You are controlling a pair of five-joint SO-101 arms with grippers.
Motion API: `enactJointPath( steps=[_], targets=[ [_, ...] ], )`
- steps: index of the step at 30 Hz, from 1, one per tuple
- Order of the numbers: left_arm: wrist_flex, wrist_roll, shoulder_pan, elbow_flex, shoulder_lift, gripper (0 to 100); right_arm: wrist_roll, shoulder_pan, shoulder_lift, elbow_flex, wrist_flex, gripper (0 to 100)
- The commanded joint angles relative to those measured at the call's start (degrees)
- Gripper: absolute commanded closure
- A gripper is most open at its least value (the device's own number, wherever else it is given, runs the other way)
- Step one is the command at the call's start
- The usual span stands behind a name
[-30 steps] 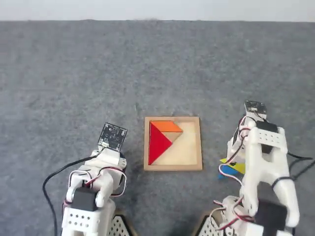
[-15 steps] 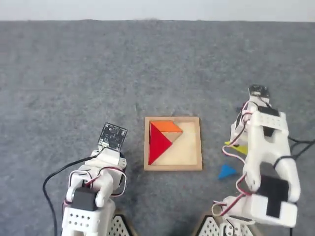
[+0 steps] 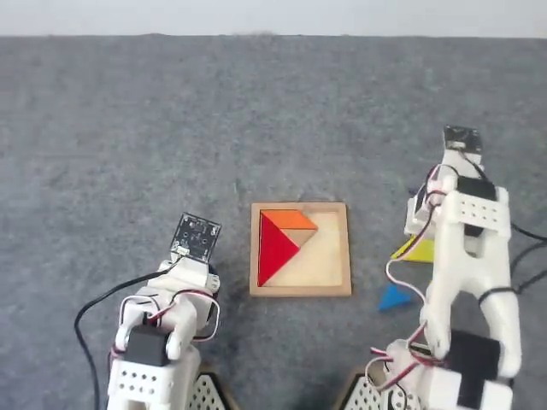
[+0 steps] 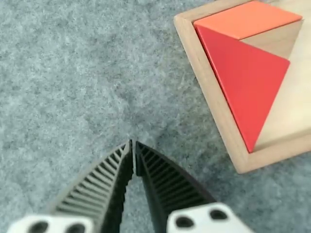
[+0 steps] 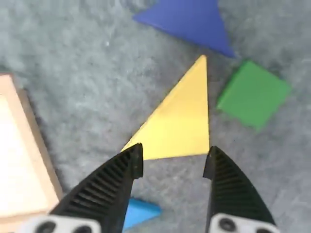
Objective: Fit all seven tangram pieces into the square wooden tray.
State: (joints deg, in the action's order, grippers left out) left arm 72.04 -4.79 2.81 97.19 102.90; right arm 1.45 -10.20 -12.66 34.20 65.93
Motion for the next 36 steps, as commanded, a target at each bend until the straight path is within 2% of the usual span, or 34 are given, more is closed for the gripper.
enactJointPath(
  steps=[1, 6, 11, 21, 36],
  targets=[
    [0.26, 0.26, -0.26, -0.66, 1.23, 99, -4.22, -0.31, -3.30, 4.31, -1.10, 78.6],
    [0.26, 0.26, -0.26, -0.66, 1.23, 99, -13.10, -0.57, 3.56, 5.71, -5.67, 77.7],
    [0.26, 0.26, -0.26, -0.66, 1.23, 99, -18.20, -0.57, 13.93, -1.14, -5.49, 68.5],
    [0.26, 0.26, -0.26, -0.66, 1.23, 99, -16.18, -6.20, 29.67, -19.52, 2.33, 69.9],
    [0.26, 0.26, -0.26, -0.66, 1.23, 99, -16.18, -6.20, 35.65, -26.02, 2.86, 71.4]
  ],
)
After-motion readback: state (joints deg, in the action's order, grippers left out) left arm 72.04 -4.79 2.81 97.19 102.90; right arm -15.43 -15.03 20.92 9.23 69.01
